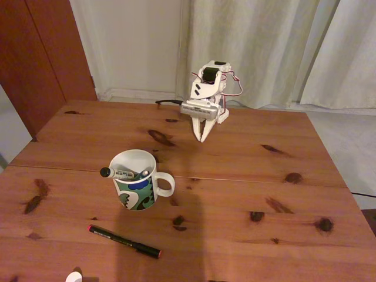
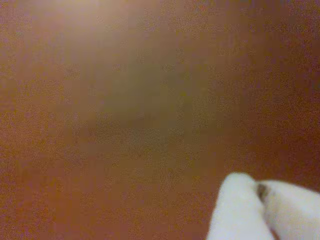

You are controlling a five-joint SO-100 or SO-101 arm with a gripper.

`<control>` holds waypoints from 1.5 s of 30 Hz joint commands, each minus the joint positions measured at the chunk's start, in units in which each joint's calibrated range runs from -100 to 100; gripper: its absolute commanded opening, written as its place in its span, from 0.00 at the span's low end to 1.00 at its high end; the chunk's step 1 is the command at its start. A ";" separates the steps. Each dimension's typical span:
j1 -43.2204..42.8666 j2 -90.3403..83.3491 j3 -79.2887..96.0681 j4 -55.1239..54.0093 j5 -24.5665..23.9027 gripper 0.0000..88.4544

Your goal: Clean up the desk and place the pens and markers into the cup

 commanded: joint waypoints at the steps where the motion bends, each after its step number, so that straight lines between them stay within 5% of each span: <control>1: -1.55 -1.08 0.74 3.93 -0.16 0.01; 11: -11.20 -1.08 0.74 3.93 0.10 0.01; 45: -11.20 -1.08 0.74 3.93 0.10 0.01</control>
